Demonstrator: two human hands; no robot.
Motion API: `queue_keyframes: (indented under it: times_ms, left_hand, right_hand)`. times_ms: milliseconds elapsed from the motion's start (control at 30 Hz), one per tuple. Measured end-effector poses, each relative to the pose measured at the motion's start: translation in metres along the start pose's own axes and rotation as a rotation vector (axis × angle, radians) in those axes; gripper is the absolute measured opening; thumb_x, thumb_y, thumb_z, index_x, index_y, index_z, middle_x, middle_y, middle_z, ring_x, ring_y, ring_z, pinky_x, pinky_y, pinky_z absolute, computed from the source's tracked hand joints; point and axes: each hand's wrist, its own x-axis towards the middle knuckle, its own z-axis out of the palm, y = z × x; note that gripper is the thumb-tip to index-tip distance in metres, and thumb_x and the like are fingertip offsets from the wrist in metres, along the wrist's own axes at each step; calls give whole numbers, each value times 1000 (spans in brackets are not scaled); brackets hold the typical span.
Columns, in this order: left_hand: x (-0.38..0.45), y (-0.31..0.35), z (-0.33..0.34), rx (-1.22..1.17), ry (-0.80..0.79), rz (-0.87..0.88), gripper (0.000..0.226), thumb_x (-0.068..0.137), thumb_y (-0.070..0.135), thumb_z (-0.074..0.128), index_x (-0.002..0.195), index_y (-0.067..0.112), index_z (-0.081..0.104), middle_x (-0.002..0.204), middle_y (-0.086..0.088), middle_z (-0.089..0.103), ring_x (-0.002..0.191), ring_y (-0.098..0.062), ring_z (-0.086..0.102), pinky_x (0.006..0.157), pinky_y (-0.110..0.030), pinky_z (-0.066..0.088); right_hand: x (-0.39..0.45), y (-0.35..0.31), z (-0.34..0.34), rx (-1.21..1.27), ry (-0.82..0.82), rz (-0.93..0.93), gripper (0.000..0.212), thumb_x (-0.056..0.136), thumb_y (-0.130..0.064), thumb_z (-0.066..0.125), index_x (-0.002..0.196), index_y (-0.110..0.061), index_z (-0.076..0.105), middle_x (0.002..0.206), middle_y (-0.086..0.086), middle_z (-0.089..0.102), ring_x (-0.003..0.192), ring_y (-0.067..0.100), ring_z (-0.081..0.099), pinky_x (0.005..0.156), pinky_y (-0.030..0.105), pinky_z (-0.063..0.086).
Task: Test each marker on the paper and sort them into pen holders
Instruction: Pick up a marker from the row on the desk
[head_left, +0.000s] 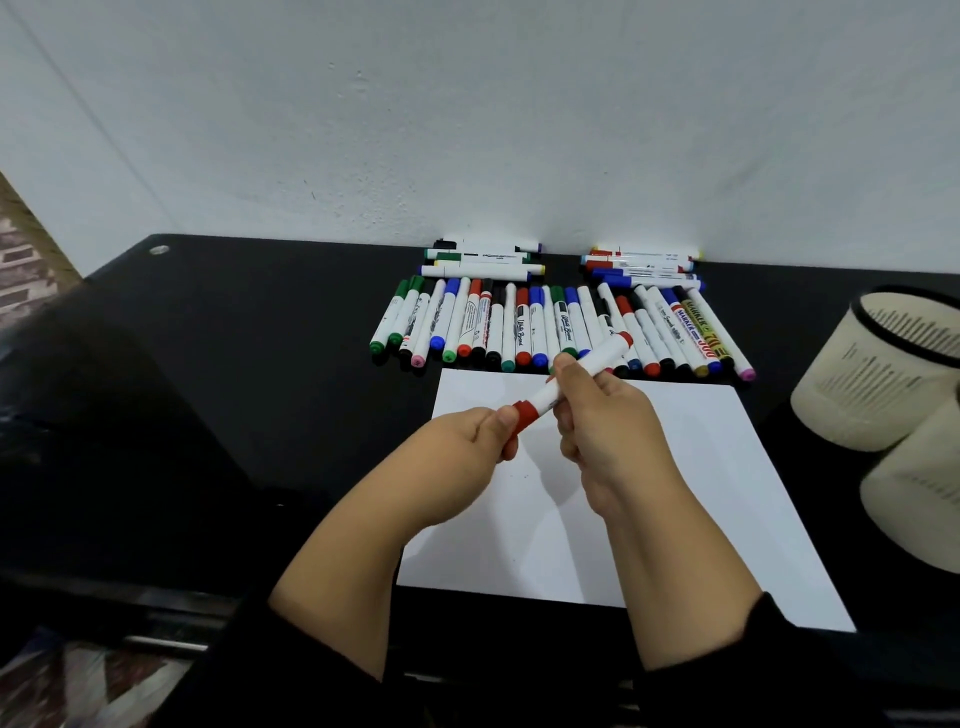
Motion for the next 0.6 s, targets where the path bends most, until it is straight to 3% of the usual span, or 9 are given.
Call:
queue_keyframes:
  times_ms: [267, 400, 467, 600]
  left_hand:
    - [2, 5, 2, 289, 93, 57, 38, 99, 43, 22, 85, 23, 51, 74, 7, 49, 68, -8, 46, 65, -24, 40]
    - [-13, -11, -15, 236, 149, 24, 31, 98, 43, 29, 80, 28, 49, 77, 7, 52, 69, -7, 49, 61, -23, 41]
    - [-14, -16, -20, 225, 172, 9, 28, 98, 43, 29, 81, 30, 48, 78, 8, 52, 70, -5, 48, 59, -20, 37]
    - [7, -14, -7, 206, 193, -13, 28, 98, 41, 36, 105, 23, 56, 78, 11, 51, 70, -4, 47, 62, -16, 37]
  right_hand:
    - [5, 2, 6, 30, 76, 32, 25, 93, -35, 57, 75, -18, 62, 56, -2, 41, 49, 10, 29, 48, 25, 27]
    - [25, -17, -29, 108, 280, 28, 30, 93, -34, 55, 68, -20, 50, 43, -7, 38, 36, 7, 28, 38, 20, 24]
    - [28, -20, -37, 219, 254, 25, 27, 94, -29, 56, 70, -18, 50, 42, -8, 36, 35, 5, 24, 35, 18, 20]
    - [20, -3, -15, 168, 143, 62, 28, 95, -30, 55, 71, -14, 51, 53, -2, 39, 44, 8, 25, 41, 20, 23]
